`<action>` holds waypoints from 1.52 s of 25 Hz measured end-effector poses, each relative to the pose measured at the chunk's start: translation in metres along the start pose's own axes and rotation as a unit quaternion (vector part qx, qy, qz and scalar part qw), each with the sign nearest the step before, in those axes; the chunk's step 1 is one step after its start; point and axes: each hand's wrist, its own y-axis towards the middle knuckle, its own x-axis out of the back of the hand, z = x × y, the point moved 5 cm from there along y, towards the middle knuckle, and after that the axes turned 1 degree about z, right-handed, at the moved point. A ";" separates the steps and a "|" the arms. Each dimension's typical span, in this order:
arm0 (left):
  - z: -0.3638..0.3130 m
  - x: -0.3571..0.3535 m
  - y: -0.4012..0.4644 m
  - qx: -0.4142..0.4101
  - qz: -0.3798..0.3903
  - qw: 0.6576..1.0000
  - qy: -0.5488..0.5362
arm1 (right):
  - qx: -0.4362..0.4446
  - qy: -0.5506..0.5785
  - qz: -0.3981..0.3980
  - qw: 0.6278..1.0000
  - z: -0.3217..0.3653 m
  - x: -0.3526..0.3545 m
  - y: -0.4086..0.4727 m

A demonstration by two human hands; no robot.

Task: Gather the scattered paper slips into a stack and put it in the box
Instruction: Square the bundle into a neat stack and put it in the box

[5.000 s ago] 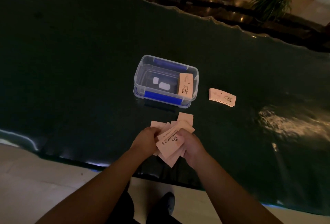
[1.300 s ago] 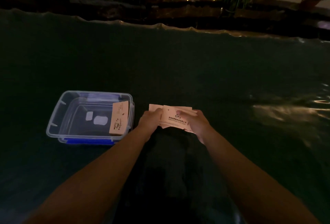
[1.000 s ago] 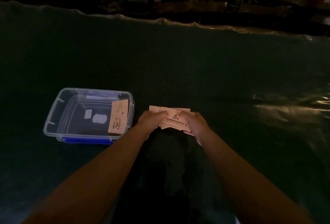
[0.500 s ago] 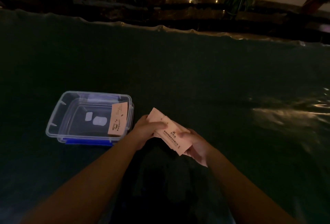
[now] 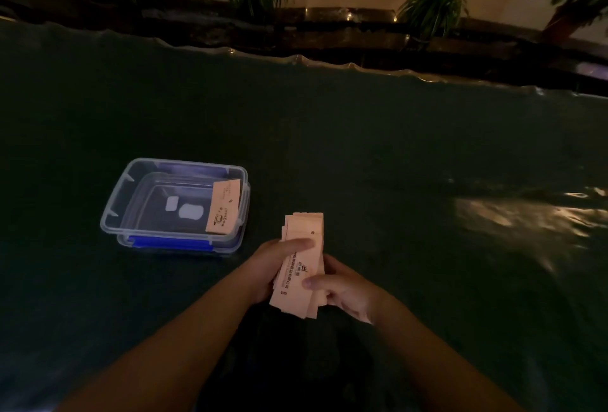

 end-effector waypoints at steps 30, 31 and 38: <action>0.019 0.045 0.004 -0.234 -0.015 0.894 0.382 | 0.160 -0.258 -0.158 0.940 0.022 -0.054 0.007; 0.019 0.044 0.002 -0.235 -0.024 0.893 0.383 | 0.161 -0.262 -0.165 0.937 0.022 -0.054 0.009; 0.015 0.040 -0.003 -0.239 -0.013 0.885 0.399 | 0.152 -0.277 -0.163 0.935 0.015 -0.054 0.015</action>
